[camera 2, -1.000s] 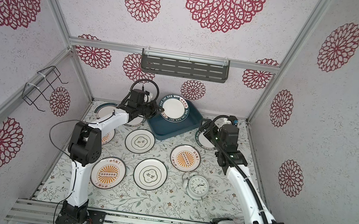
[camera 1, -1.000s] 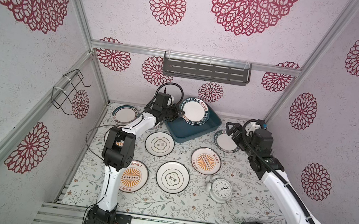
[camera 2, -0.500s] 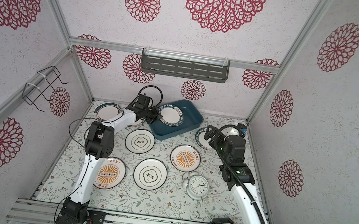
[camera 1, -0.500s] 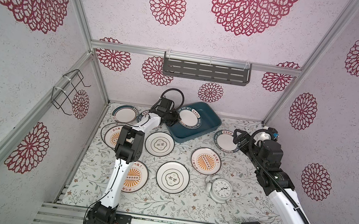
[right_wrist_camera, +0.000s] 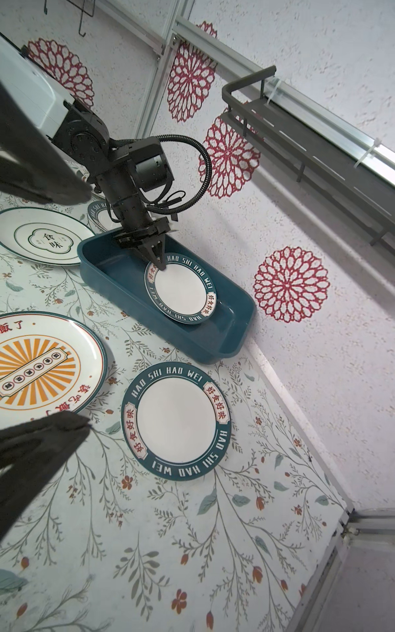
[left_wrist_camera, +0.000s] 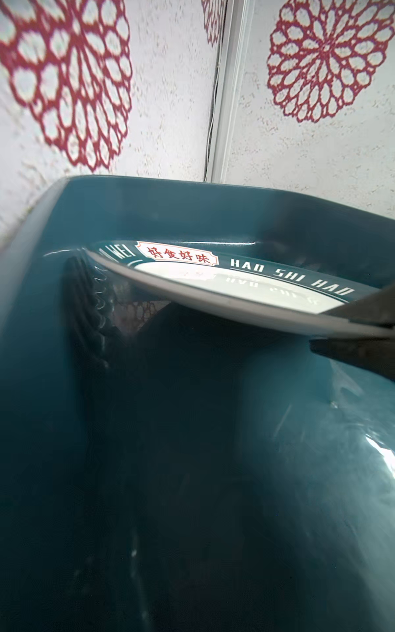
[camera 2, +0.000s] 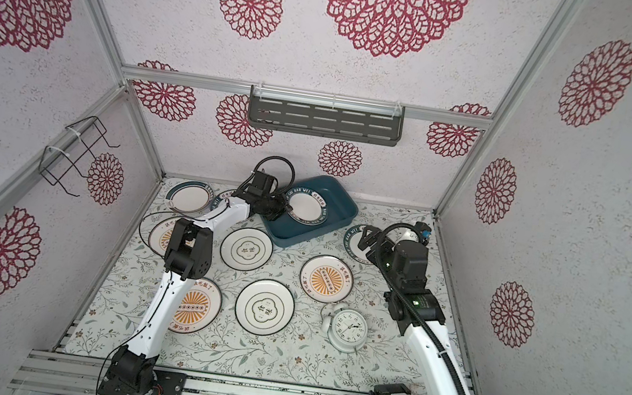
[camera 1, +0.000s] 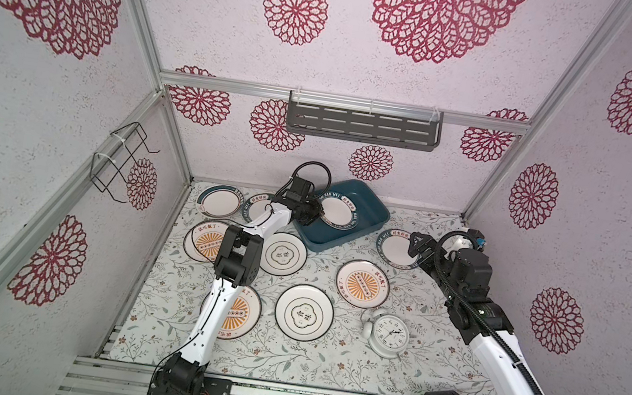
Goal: Place the plates into the plastic bin on the countertop
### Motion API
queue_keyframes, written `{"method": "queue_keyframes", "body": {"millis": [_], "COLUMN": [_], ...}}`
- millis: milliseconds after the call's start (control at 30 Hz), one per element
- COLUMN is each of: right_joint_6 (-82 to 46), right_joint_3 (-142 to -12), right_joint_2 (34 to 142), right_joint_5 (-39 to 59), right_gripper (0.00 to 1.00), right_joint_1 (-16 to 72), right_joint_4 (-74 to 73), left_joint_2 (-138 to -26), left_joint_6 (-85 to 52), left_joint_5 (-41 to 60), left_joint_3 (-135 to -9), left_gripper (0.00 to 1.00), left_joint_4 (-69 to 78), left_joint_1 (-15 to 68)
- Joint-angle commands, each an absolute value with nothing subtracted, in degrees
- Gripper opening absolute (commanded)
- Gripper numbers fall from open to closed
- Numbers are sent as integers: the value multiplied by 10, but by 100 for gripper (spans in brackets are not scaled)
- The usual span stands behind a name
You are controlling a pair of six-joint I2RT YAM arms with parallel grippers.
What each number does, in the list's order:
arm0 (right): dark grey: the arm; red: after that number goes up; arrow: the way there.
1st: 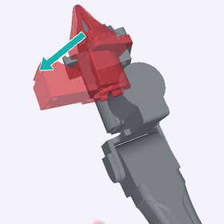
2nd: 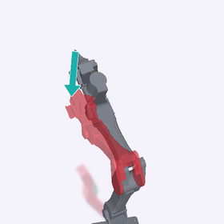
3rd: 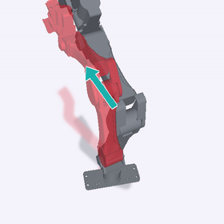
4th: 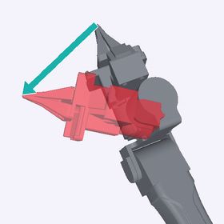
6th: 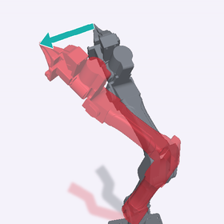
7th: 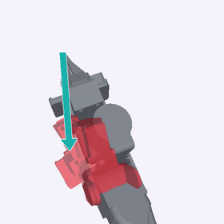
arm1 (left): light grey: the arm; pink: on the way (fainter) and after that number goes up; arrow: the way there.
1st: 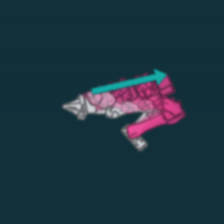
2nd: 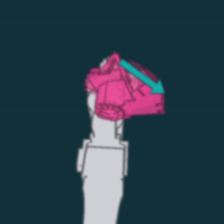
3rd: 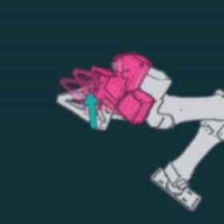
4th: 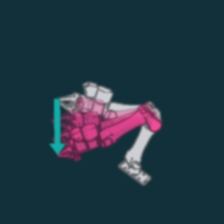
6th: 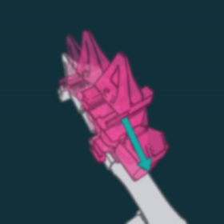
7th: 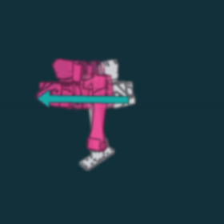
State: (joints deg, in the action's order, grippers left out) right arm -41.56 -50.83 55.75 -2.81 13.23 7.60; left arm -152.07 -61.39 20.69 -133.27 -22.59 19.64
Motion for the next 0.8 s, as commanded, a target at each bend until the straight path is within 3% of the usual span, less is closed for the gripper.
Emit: {"method": "queue_keyframes", "body": {"millis": [0,267,567,767], "right_joint_6": [-423,-426,-435,-438], "right_joint_3": [-514,-515,-507,-503], "right_joint_2": [546,555,557,556], "right_joint_5": [-44,-47,-48,-48], "right_gripper": [99,99,99,99], "right_joint_1": [134,134,133,134], "right_joint_4": [60,58,53,53], "left_joint_2": [-1525,-1534,-1517,-1495], "left_joint_6": [-623,-624,-585,-549], "left_joint_5": [213,221,189,152], "left_joint_3": [-1350,-1351,-1351,-1345], "left_gripper": [8,26,59,70], "left_joint_4": [-203,-196,-241,-281], "left_joint_1": [198,201,201,205]}}
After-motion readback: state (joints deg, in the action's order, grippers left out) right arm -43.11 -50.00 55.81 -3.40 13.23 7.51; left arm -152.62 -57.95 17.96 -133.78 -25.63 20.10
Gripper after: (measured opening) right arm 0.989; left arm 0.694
